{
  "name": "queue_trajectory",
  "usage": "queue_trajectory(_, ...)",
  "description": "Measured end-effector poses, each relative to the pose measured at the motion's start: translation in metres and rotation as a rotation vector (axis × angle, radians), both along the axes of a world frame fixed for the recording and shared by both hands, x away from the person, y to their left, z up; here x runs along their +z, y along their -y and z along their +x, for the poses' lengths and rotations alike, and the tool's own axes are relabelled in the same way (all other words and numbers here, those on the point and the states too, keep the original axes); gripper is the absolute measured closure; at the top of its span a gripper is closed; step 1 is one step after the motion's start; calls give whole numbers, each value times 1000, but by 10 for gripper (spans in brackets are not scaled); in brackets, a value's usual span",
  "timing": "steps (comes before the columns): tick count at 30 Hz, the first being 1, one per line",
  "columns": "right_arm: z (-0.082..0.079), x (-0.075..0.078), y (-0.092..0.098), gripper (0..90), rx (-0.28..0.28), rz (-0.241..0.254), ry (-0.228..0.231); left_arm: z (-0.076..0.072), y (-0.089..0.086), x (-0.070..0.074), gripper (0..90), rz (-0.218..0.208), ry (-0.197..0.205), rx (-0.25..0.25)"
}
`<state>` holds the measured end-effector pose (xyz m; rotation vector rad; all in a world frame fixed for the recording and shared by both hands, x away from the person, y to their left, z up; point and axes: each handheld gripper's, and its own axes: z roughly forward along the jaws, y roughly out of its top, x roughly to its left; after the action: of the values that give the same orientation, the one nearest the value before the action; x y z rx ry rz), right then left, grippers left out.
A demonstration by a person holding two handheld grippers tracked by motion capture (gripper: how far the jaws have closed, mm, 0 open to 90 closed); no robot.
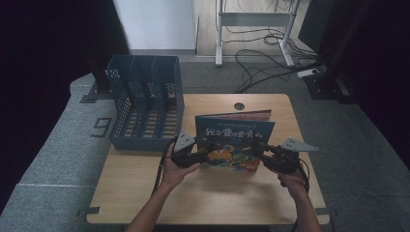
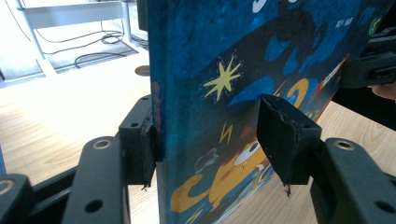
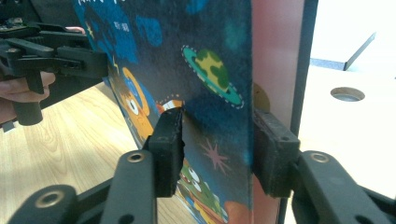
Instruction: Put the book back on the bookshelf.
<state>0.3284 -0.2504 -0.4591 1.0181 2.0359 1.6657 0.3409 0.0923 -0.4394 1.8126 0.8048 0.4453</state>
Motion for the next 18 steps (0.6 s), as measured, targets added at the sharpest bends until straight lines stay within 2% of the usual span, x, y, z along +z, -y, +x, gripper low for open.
queue_trajectory(7, 2, 3, 2, 488, -25, -6, 10, 0, 1, 4, 403, -12, 11, -14)
queue_trajectory(18, 4, 8, 3, 390, -99, 6, 19, -4, 2, 5, 415, -6, 20, -22)
